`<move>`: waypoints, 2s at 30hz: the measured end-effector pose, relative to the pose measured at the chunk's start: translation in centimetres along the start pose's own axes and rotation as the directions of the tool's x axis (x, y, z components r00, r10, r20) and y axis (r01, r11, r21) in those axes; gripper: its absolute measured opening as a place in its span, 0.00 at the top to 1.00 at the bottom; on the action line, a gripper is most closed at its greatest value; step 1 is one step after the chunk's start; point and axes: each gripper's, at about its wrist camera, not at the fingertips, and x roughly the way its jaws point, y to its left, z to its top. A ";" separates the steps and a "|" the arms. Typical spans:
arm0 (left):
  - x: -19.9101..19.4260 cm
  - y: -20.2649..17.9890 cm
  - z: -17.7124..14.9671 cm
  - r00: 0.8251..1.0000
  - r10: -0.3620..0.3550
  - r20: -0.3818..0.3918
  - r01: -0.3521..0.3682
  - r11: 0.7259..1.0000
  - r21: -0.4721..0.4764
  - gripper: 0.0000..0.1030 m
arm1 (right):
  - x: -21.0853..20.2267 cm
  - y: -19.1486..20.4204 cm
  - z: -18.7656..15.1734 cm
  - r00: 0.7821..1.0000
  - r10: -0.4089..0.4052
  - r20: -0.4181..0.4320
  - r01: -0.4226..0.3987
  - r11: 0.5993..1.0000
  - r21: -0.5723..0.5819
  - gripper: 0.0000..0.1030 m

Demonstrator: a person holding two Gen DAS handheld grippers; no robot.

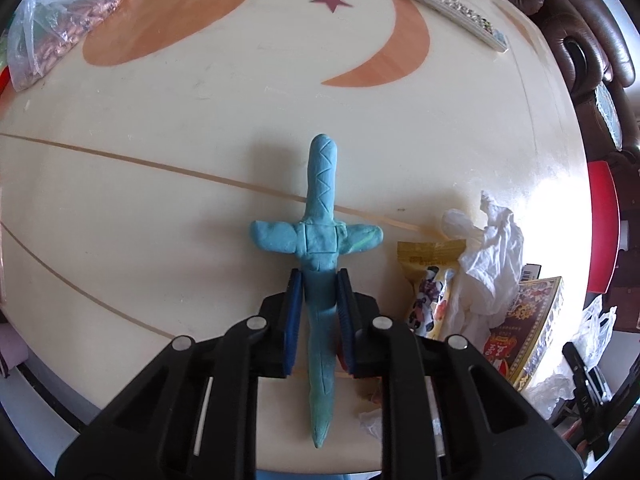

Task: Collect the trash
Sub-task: 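Close the left tool on the sword blade while the right tool grasps the plastic bag, then lift the sword and bag with both tools and carry them over the pink bin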

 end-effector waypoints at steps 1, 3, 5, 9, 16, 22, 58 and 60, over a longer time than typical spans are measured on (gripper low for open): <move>-0.1 -0.1 -0.1 1.000 -0.009 0.005 0.009 1.000 0.003 0.82 | -0.1 0.0 0.0 1.000 0.001 0.003 -0.001 1.000 0.000 0.80; -0.3 -0.3 -0.1 1.000 -0.012 0.013 0.012 1.000 0.009 0.82 | -0.4 0.1 0.0 1.000 0.006 0.010 -0.006 1.000 -0.002 0.81; -0.6 -0.4 -0.2 1.000 -0.013 0.023 0.013 1.000 0.015 0.82 | -1.0 0.2 0.1 1.000 0.015 0.025 -0.015 1.000 -0.006 0.81; -3.5 -0.1 -2.2 0.998 -0.018 0.056 0.016 0.999 0.033 0.82 | -2.1 0.6 0.3 0.999 0.014 0.052 -0.013 1.000 -0.012 0.81; -6.4 0.0 -3.3 0.994 -0.027 0.106 0.021 0.998 0.059 0.82 | -4.2 0.9 0.7 0.995 0.002 0.105 0.000 1.000 -0.013 0.81; -9.4 1.7 -4.2 0.988 -0.040 0.146 0.026 0.995 0.097 0.82 | -6.4 1.7 0.9 0.989 0.011 0.146 -0.008 1.000 -0.021 0.81; -20.9 1.2 -26.7 0.922 -0.214 0.324 0.064 0.907 0.417 0.82 | -20.0 16.1 -17.3 0.960 0.109 0.259 -0.014 0.939 -0.344 0.81; -20.4 1.1 -27.6 0.923 -0.217 0.318 0.064 0.901 0.430 0.82 | -19.7 16.2 -18.3 0.963 0.111 0.246 -0.020 0.938 -0.347 0.81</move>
